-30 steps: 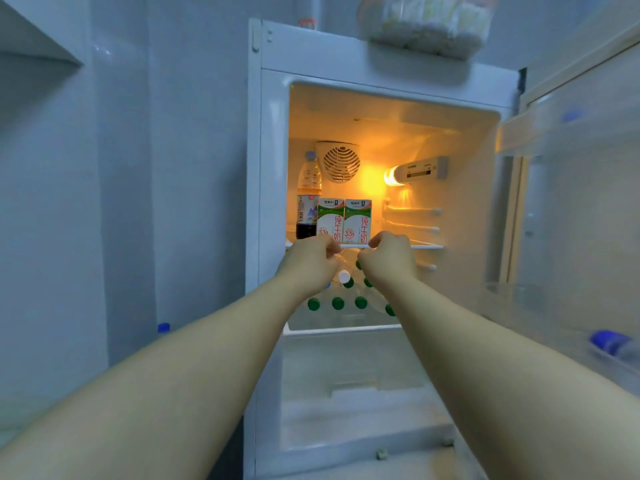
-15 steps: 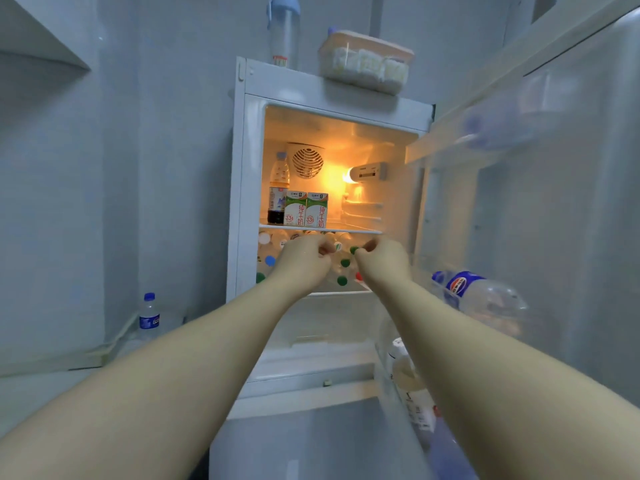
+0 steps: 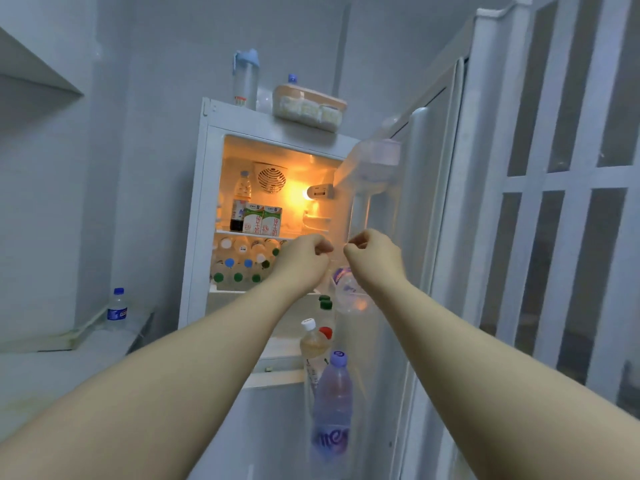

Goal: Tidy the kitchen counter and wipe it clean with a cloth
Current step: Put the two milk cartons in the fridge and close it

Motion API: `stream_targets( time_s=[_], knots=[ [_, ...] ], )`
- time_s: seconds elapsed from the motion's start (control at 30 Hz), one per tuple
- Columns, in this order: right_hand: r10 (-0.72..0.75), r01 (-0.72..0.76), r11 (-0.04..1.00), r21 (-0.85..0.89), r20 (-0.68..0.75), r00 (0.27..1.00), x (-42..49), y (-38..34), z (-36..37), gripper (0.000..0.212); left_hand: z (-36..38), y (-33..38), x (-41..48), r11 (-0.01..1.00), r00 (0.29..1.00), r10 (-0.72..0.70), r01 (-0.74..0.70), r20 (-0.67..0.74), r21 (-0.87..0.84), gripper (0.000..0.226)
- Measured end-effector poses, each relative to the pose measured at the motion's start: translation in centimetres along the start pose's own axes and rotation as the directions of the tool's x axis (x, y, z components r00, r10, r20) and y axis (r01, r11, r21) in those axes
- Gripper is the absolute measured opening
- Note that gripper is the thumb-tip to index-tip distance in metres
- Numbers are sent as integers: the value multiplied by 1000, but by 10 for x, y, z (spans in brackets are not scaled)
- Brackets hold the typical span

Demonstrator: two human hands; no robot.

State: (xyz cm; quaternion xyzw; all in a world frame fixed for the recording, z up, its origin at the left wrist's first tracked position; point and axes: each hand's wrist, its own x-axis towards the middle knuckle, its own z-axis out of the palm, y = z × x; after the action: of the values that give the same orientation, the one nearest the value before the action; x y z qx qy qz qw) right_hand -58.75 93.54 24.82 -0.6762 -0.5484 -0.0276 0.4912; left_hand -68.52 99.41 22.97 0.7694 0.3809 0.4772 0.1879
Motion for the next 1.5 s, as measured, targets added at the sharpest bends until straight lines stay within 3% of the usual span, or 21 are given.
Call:
stream_targets(
  time_s=[0.2, 0.3, 0.4, 0.47, 0.57, 0.63, 0.77, 1.1, 1.2, 1.33, 1.5],
  knots=[
    [42, -34, 996, 80, -101, 994, -31, 28, -56, 19, 46, 50, -28, 995, 989, 97, -98, 111, 6, 31],
    [15, -20, 1000, -18, -243, 970, -44, 42, -69, 20, 61, 63, -37, 993, 987, 113, -116, 111, 18, 29],
    [-90, -21, 970, -242, -437, 895, -55, 51, -73, 23, 70, 67, -44, 991, 987, 117, -123, 110, 46, 27],
    [-3, -93, 981, -173, -486, 874, -58, 56, -78, 29, 71, 65, -48, 992, 987, 110, -116, 118, 46, 29],
    [167, -144, 986, 90, -378, 911, -58, 64, -81, 21, 69, 59, -50, 995, 988, 95, -99, 120, 28, 31],
    [151, -122, 987, 102, -368, 918, -59, 67, -81, 4, 67, 54, -50, 996, 989, 83, -87, 122, 27, 30],
    [95, -79, 995, 58, -367, 926, -57, 65, -81, 9, 61, 42, -49, 998, 993, 59, -62, 106, 28, 29],
    [-172, 177, 984, -2, -237, 956, -61, 38, -21, 17, 2, 6, -46, 999, 1000, -10, 11, -7, 43, 24],
    [-298, 292, 954, -69, -101, 949, -59, 31, 6, 33, -19, -14, -46, 994, 997, -58, 63, -59, 87, 25],
    [-420, 435, 888, -147, 123, 899, -54, 19, 53, 50, -52, -56, -44, 981, 985, -130, 145, -117, 130, 26],
    [-551, 579, 781, -234, 180, 815, -33, -6, 115, 53, -96, -105, -27, 954, 958, -196, 236, -208, 184, 28]
  ],
)
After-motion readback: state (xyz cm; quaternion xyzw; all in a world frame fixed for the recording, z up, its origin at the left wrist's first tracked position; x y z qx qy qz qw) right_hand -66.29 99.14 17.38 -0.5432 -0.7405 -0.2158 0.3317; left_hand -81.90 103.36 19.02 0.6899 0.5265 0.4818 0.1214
